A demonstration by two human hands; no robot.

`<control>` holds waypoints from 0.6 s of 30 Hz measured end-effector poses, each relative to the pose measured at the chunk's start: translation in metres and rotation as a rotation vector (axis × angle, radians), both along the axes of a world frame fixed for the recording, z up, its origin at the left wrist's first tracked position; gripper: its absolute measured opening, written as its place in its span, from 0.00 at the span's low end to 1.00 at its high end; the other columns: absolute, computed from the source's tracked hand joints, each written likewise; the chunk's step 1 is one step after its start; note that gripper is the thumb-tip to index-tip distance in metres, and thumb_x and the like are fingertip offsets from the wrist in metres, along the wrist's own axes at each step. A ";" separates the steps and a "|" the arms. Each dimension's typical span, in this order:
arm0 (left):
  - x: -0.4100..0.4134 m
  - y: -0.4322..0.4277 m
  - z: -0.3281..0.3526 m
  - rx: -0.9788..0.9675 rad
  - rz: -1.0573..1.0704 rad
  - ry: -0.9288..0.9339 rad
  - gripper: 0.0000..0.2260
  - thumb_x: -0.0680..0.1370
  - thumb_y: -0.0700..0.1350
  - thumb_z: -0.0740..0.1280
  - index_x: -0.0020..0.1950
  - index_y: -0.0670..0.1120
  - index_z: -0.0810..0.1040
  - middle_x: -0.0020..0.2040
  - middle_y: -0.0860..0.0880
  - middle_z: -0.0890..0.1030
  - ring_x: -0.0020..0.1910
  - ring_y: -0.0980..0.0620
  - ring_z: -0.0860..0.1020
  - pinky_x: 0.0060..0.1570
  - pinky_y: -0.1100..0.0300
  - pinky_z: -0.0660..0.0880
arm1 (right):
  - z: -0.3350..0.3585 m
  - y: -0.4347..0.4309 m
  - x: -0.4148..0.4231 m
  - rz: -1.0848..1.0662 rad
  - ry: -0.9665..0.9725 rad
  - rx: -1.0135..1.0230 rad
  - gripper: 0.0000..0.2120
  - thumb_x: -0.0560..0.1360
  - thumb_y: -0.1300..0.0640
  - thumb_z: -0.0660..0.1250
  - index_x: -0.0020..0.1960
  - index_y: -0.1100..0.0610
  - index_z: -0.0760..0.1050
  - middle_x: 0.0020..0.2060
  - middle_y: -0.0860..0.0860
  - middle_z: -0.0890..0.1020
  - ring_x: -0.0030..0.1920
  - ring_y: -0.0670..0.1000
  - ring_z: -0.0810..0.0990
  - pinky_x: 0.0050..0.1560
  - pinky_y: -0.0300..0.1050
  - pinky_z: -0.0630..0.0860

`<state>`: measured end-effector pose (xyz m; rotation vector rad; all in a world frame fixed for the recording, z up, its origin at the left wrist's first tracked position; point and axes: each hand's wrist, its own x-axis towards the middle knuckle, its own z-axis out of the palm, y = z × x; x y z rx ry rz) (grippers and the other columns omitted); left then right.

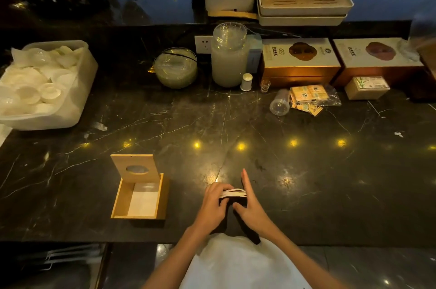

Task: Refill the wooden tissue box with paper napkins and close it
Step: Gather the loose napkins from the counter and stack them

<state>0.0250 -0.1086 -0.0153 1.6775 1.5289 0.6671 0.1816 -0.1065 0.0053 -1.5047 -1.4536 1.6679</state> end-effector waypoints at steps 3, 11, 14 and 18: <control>-0.001 0.005 -0.001 0.013 0.015 -0.005 0.13 0.78 0.35 0.65 0.58 0.49 0.79 0.54 0.56 0.76 0.58 0.63 0.70 0.57 0.75 0.64 | -0.002 0.006 0.003 -0.042 -0.013 0.019 0.47 0.76 0.74 0.61 0.78 0.45 0.37 0.75 0.38 0.49 0.67 0.21 0.54 0.66 0.23 0.57; 0.000 0.008 -0.006 -0.007 0.000 0.003 0.14 0.77 0.35 0.66 0.59 0.49 0.79 0.55 0.53 0.78 0.56 0.58 0.73 0.56 0.74 0.65 | -0.007 0.016 0.007 0.097 -0.006 0.005 0.45 0.76 0.72 0.62 0.78 0.44 0.40 0.68 0.30 0.53 0.61 0.19 0.62 0.58 0.22 0.65; -0.001 0.006 -0.006 -0.051 0.018 -0.015 0.13 0.78 0.36 0.66 0.60 0.48 0.79 0.56 0.52 0.79 0.56 0.57 0.74 0.57 0.72 0.68 | -0.008 0.024 0.008 0.112 -0.035 0.012 0.33 0.77 0.66 0.65 0.77 0.48 0.58 0.72 0.41 0.66 0.70 0.36 0.67 0.69 0.34 0.65; -0.016 -0.001 0.004 -0.188 0.167 -0.137 0.10 0.78 0.40 0.67 0.59 0.48 0.79 0.53 0.51 0.81 0.53 0.55 0.79 0.54 0.62 0.76 | -0.009 0.035 0.008 0.035 -0.065 0.057 0.12 0.78 0.61 0.66 0.56 0.47 0.81 0.52 0.45 0.84 0.53 0.44 0.81 0.51 0.39 0.76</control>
